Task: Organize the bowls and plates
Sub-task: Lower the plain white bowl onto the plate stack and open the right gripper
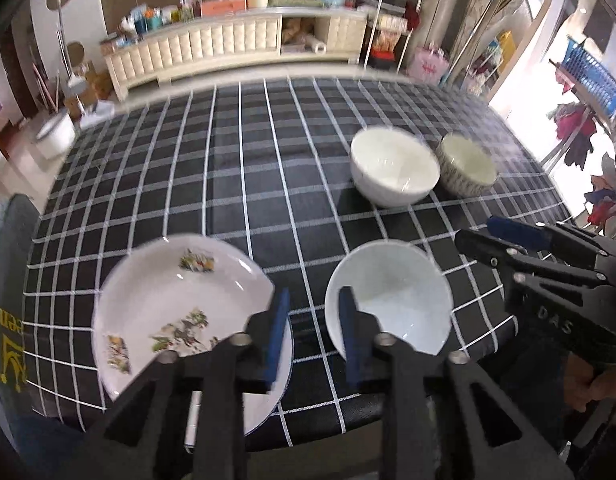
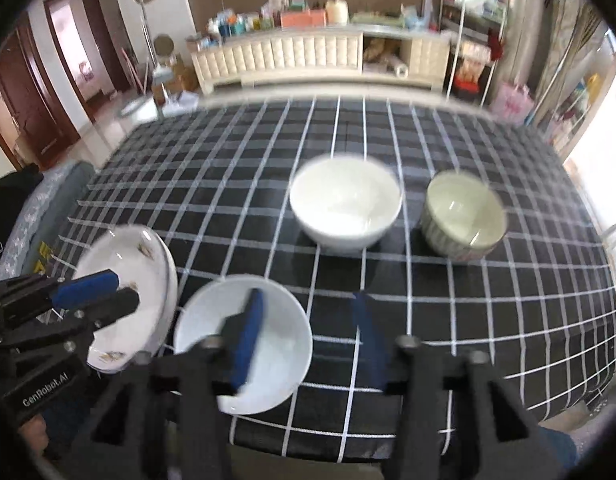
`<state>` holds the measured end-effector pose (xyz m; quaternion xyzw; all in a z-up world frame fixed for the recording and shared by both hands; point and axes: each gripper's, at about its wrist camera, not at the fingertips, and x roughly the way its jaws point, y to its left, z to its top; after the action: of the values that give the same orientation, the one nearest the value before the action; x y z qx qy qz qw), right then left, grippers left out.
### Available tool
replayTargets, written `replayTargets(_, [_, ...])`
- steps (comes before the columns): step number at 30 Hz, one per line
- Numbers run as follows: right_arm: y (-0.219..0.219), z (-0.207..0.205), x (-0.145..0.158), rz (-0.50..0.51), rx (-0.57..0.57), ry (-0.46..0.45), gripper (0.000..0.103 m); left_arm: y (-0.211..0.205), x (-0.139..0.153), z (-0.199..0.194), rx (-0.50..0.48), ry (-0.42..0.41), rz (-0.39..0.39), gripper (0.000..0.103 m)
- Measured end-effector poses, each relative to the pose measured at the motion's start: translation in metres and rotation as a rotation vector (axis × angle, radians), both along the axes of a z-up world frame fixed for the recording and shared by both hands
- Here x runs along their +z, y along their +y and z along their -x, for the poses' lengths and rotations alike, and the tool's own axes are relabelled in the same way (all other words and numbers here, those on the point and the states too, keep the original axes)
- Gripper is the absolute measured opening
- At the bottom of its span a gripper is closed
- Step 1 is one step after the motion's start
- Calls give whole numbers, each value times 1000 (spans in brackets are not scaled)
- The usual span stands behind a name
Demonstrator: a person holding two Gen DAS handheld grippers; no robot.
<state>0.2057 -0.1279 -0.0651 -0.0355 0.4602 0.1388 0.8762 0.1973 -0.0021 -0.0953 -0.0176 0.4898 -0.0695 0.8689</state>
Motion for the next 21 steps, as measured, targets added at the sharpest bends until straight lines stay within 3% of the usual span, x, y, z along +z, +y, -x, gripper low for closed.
replayTargets(8, [-8,25,48,-23,-12,-138,76,-1,55,24,-32,-178,9,53])
replayTargets(12, [-14,27,65,-15,-33,-193,86,-7,75,27,-48,-256,5,71])
replayTargets(21, [-34,8,81,19,-91,-230,92,-25,92,1,-74,-272,-2,72])
